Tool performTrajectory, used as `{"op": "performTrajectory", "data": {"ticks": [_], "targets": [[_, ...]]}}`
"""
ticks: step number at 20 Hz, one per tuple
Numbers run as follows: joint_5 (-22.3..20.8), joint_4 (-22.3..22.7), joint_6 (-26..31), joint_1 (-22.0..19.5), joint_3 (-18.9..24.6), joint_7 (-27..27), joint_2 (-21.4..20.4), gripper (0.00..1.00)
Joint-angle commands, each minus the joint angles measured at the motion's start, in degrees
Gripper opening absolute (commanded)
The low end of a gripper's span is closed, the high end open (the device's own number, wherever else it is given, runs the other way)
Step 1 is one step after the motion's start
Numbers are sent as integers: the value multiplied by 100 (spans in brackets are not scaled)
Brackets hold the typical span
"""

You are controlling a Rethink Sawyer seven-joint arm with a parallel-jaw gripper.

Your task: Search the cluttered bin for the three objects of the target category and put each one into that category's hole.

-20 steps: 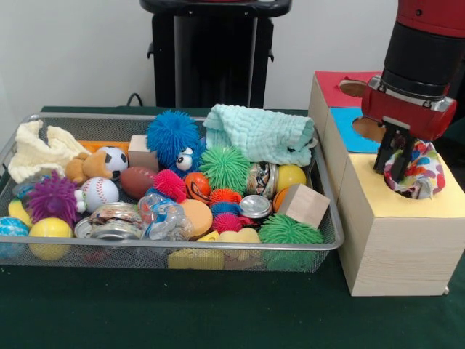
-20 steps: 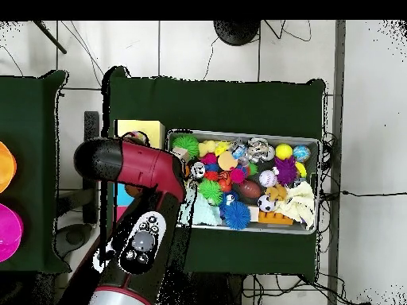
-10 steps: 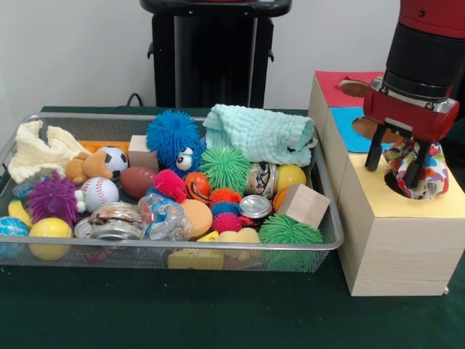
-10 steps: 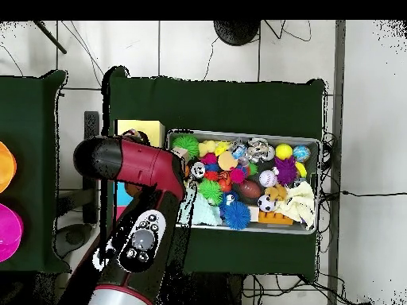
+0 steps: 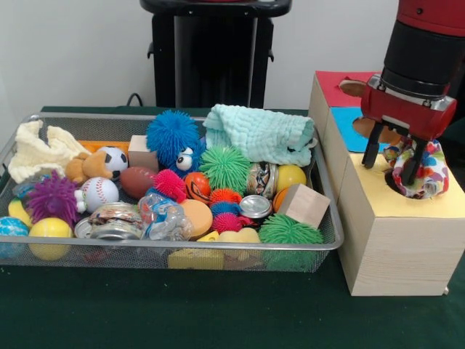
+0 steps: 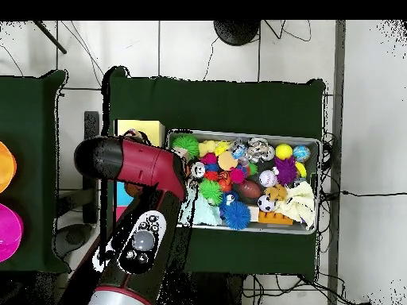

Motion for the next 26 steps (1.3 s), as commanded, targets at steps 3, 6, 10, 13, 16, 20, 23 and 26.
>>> {"op": "performTrajectory", "data": {"ticks": [3, 6, 10, 13, 16, 20, 23, 26], "targets": [[-298, 112, 903, -132, -131, 940, -401, 100], [-267, 285, 787, -243, -35, 796, -629, 100], [-251, 367, 960, -361, 57, 690, -848, 100], [-149, 433, 817, -448, 234, 709, -928, 100], [-32, 485, 650, -479, 422, 798, -935, 100], [10, 471, 783, -482, 537, 852, -985, 100], [-98, 382, 1431, -560, 657, 670, -963, 100], [-216, 220, 1910, -494, 485, 909, -850, 100]]}}
